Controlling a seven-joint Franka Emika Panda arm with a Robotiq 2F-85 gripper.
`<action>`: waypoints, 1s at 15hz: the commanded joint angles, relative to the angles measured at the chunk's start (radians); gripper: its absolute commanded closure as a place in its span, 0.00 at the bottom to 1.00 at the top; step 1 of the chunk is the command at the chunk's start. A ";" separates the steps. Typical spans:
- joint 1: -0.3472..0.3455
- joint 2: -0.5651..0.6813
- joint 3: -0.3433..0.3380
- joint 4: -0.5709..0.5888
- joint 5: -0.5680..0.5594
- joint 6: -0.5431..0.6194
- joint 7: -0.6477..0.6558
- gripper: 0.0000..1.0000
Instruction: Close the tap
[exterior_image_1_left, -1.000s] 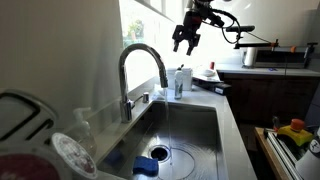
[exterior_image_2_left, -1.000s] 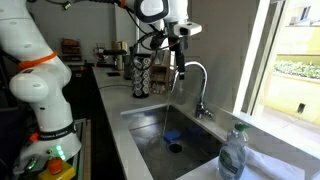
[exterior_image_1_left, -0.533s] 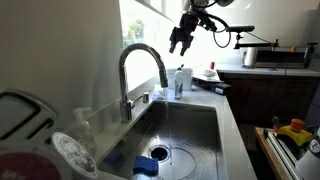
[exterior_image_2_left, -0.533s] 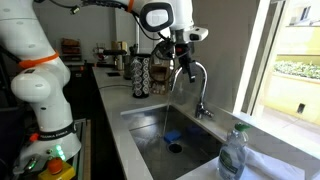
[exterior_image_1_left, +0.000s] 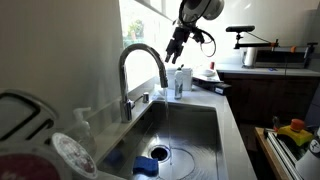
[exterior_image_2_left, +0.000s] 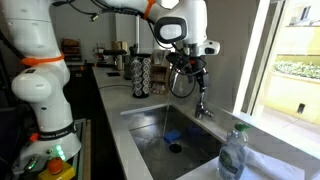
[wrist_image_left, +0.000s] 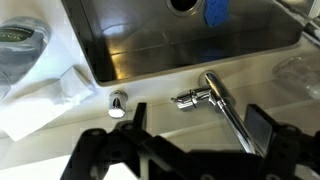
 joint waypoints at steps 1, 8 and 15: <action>-0.020 0.018 0.022 0.013 0.000 -0.002 0.001 0.00; -0.016 0.101 0.050 0.024 -0.004 0.107 -0.082 0.00; -0.054 0.264 0.134 0.095 0.039 0.209 -0.306 0.00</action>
